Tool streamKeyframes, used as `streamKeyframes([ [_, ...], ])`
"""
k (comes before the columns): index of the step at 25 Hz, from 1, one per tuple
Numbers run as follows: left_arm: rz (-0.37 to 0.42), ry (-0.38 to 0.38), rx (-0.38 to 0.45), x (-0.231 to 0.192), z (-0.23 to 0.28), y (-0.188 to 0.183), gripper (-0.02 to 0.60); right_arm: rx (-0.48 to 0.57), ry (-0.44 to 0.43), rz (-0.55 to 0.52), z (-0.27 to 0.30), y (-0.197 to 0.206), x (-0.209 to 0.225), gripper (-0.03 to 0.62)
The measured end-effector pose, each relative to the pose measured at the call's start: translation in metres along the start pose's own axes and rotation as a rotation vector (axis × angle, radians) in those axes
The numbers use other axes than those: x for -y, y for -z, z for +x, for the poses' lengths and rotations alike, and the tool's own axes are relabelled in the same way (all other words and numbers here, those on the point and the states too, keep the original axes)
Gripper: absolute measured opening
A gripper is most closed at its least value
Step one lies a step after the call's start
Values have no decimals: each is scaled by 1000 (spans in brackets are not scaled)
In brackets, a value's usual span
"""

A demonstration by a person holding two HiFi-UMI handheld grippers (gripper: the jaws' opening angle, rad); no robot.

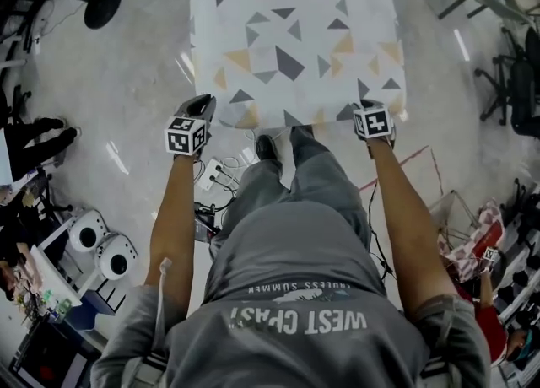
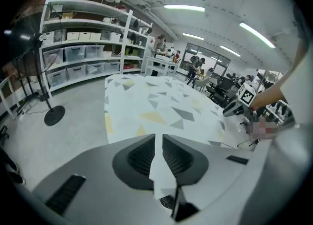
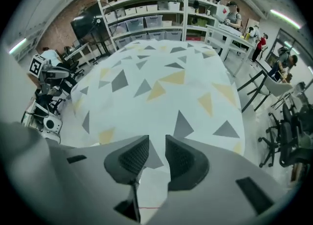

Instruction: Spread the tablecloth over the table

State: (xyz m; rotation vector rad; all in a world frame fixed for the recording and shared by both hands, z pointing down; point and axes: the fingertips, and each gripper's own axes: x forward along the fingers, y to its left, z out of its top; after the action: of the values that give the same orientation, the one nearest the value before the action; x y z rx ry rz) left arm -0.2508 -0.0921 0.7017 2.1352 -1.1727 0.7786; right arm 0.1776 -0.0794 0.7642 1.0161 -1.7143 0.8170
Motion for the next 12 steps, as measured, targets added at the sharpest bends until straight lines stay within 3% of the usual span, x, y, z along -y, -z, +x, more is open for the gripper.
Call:
streamKeyframes([
  [6, 155, 70, 145, 53, -30, -85, 44, 225, -2, -6, -79, -61, -26, 91],
  [12, 268, 88, 370, 97, -107, -181, 34, 558, -38, -51, -209, -143, -75, 26],
])
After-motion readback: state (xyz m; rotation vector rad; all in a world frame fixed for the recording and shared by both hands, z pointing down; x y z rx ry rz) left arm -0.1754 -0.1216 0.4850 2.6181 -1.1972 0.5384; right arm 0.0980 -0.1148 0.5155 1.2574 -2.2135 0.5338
